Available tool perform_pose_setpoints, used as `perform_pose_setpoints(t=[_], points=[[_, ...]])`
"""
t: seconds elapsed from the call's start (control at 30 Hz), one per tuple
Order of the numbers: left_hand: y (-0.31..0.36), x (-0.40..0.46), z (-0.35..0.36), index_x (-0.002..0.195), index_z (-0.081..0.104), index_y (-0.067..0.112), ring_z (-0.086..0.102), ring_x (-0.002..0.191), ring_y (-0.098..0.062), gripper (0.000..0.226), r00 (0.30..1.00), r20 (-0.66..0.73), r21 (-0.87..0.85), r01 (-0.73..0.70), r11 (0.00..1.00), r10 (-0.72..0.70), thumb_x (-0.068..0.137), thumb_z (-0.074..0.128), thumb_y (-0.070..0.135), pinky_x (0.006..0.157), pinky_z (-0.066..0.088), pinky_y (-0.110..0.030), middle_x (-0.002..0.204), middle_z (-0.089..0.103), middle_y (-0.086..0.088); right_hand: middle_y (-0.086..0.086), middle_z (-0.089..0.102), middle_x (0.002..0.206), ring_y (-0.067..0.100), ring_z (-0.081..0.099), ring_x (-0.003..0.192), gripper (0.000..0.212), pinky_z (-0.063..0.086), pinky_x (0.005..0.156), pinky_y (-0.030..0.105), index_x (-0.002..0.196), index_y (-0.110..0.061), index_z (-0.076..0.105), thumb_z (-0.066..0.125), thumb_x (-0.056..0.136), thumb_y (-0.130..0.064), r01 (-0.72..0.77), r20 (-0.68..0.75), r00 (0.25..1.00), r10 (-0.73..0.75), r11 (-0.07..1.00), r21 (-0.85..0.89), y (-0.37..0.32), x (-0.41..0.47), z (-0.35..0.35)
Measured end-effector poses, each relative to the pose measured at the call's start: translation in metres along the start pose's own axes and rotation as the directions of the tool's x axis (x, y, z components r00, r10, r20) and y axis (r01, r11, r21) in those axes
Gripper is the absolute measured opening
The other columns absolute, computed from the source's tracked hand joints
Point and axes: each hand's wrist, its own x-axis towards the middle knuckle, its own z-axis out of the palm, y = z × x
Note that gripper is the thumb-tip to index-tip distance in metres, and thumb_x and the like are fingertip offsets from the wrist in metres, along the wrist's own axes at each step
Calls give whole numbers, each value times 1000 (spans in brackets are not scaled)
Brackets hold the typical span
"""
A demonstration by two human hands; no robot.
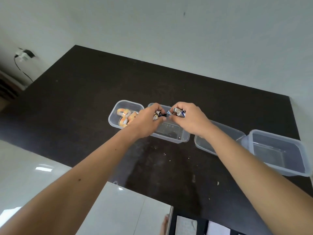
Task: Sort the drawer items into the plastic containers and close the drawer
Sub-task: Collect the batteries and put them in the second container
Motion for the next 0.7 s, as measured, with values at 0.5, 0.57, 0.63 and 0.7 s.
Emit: perform_pose_setpoints(t=[0.5,0.57,0.63,0.7], points=[[-9,15,26,114,62,21,70,92,-21,31,992,-15,3,123,992,-123,91,82,18,80,58,-35,108,73,-3,-9,72,111,9,67,93,20,46,67,21,112,-28,74,78,94,-22,-68,30,997,68,997,28,21,18,26],[-10,15,25,113,61,22,70,99,-17,32,992,-17,-23,121,992,-121,90,84,19,87,59,-35,111,73,1,-10,72,108,6,66,89,24,50,70,24,112,-31,73,81,92,-20,-61,46,997,59,998,35,21,17,23],[-9,15,24,113,62,23,69,108,-12,31,993,-26,-49,112,992,-114,90,84,22,92,55,-30,116,73,5,-9,72,110,10,67,96,26,52,75,22,113,-31,74,82,91,-20,-49,39,998,48,998,33,20,16,20],[-8,13,21,111,64,24,71,107,-11,28,991,-77,-86,101,991,-108,90,82,20,90,53,-26,115,73,7,-7,75,110,12,70,102,25,54,81,23,113,-27,76,81,91,-17,-31,18,999,31,998,46,19,14,17]])
